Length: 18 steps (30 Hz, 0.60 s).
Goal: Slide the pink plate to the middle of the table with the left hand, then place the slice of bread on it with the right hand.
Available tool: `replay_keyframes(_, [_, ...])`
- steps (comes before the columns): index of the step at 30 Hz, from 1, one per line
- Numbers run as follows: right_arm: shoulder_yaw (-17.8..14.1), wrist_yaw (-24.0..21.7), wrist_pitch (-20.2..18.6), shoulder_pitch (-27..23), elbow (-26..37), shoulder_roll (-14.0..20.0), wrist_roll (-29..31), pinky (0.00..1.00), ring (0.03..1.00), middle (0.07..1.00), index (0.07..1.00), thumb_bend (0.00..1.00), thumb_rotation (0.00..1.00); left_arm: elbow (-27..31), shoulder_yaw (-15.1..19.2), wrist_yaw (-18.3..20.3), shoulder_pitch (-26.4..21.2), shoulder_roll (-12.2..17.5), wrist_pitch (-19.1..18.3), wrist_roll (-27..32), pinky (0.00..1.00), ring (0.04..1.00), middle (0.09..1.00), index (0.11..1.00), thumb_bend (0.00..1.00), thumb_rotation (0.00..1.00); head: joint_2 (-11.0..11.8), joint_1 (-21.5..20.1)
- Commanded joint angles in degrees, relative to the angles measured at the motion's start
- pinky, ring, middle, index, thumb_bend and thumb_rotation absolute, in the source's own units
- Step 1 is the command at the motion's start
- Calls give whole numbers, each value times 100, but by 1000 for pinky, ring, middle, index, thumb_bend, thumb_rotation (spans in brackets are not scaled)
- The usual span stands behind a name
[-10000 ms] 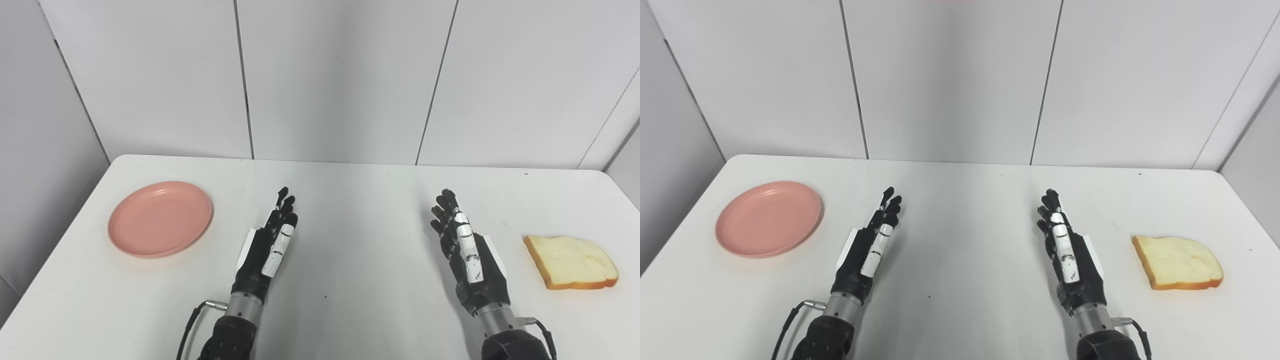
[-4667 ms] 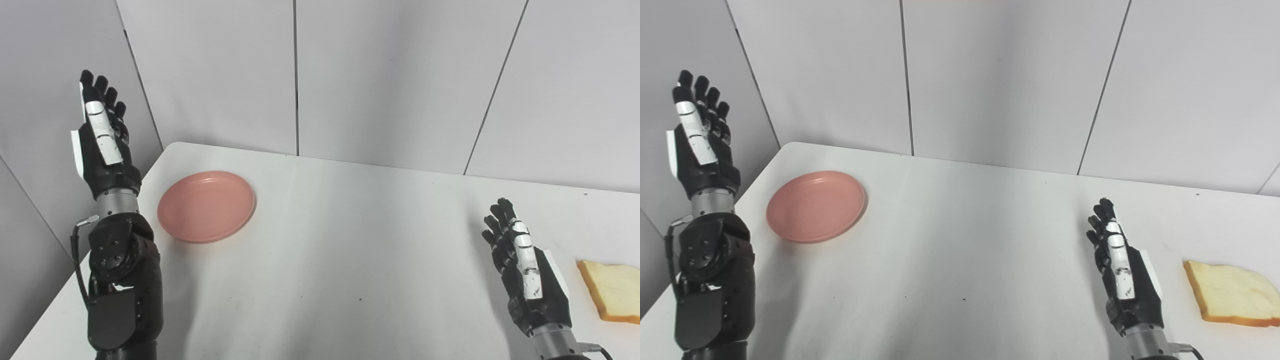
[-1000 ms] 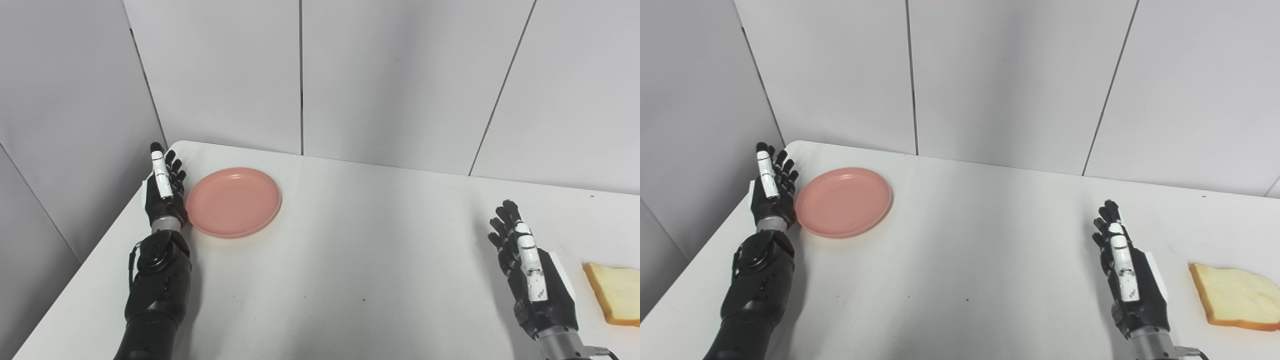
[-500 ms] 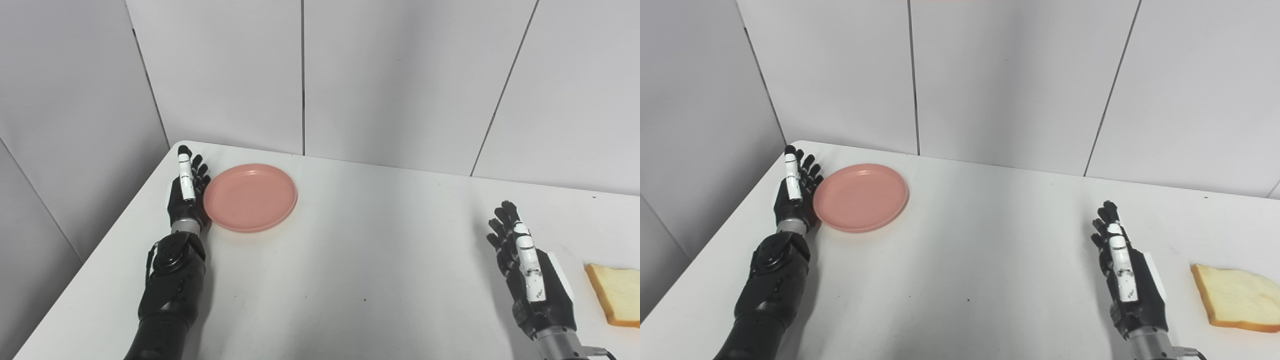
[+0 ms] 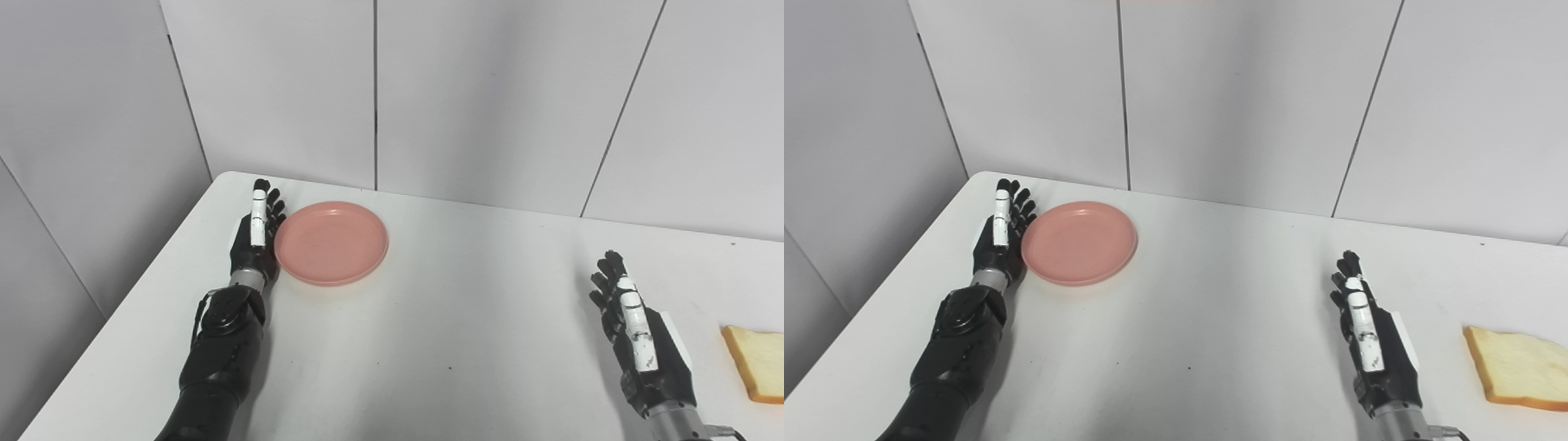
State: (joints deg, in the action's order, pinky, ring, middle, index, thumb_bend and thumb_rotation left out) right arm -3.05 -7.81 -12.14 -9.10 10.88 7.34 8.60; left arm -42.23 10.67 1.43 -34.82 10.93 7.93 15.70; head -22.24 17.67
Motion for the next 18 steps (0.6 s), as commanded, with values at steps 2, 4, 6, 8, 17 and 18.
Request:
replay_keyframes(2, [-32, -27, 412, -104, 100, -39, 92, 1000, 1000, 1000, 1000, 93, 1000, 81, -198, 337, -133, -104, -76, -94, 982, 982, 990, 986, 744, 1000, 12, -47])
replay_keyframes(4, [-41, -19, 414, -98, 71, -49, 86, 1000, 1000, 1000, 1000, 99, 1000, 146, -223, 345, -105, -151, -97, -100, 973, 977, 984, 980, 744, 1000, 33, -117])
replay_keyframes(6, [-51, 9, 398, -98, 38, -82, 84, 1000, 1000, 1000, 1000, 109, 1000, 221, -274, 346, -70, -196, -115, -140, 968, 973, 975, 973, 750, 1000, 44, -178])
replay_keyframes(8, [-45, -15, 461, -104, -26, -78, 82, 1000, 1000, 1000, 1000, 115, 1000, 410, -340, 339, -7, -245, -246, -160, 968, 971, 973, 972, 754, 1000, 43, -251])
replay_keyframes(17, [8, 88, 671, -86, -245, -133, -188, 1000, 1000, 1000, 1000, 172, 1000, 1033, -622, 457, 213, -416, -760, -211, 962, 961, 966, 980, 722, 1000, 32, -881])
replay_keyframes(18, [3, 81, 694, -89, -282, -150, -181, 1000, 1000, 1000, 1000, 181, 1000, 1075, -643, 478, 231, -429, -790, -212, 961, 961, 966, 980, 720, 1000, 32, -899])
